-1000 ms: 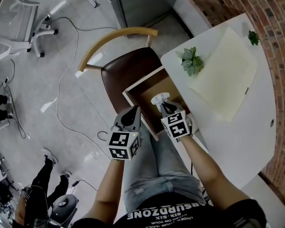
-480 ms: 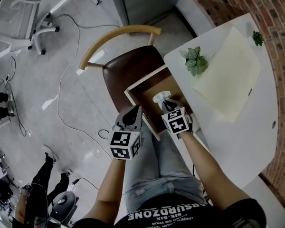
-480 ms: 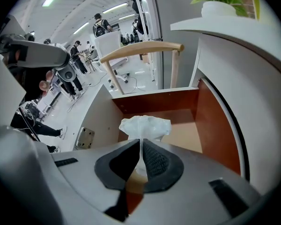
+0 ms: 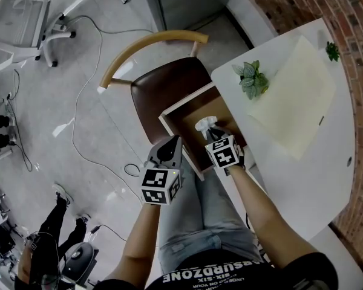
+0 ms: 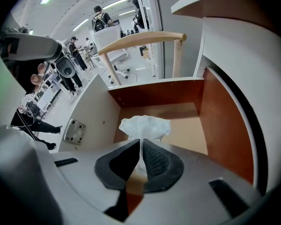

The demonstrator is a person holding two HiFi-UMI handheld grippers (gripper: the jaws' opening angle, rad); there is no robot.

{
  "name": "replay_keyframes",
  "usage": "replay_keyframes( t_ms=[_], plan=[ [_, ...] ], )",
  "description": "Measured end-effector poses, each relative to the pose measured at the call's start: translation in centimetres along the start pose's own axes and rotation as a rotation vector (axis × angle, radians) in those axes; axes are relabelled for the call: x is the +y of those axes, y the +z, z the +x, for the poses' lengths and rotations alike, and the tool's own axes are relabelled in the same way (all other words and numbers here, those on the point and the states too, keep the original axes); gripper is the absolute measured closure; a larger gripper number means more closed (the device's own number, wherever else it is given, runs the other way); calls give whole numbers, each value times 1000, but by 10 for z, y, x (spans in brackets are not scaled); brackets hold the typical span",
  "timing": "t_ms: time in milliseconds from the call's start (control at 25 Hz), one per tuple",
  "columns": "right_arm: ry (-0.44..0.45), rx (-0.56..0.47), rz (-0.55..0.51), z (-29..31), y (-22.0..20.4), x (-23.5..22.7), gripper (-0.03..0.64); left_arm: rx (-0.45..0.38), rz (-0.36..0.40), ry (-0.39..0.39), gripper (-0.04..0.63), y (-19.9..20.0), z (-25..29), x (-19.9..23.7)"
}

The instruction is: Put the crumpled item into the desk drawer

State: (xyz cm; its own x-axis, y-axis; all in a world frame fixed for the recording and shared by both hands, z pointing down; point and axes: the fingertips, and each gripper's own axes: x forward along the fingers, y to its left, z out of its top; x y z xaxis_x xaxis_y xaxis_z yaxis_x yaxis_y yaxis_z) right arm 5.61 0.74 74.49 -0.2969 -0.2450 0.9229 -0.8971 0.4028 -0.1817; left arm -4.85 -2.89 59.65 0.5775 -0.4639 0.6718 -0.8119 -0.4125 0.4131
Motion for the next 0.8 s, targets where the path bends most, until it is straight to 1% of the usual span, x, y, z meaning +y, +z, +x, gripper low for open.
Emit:
replay_keyframes(
  t_ms=[280, 480, 800],
  plan=[
    [17, 32, -20, 17, -13, -2, 601, 15, -6, -1, 592, -7, 7, 2],
    [24, 45, -23, 26, -12, -5, 601, 20, -11, 0, 593, -8, 10, 4],
    [27, 105, -9, 44, -18, -12, 600, 20, -21, 1, 592, -9, 13, 4]
  ],
)
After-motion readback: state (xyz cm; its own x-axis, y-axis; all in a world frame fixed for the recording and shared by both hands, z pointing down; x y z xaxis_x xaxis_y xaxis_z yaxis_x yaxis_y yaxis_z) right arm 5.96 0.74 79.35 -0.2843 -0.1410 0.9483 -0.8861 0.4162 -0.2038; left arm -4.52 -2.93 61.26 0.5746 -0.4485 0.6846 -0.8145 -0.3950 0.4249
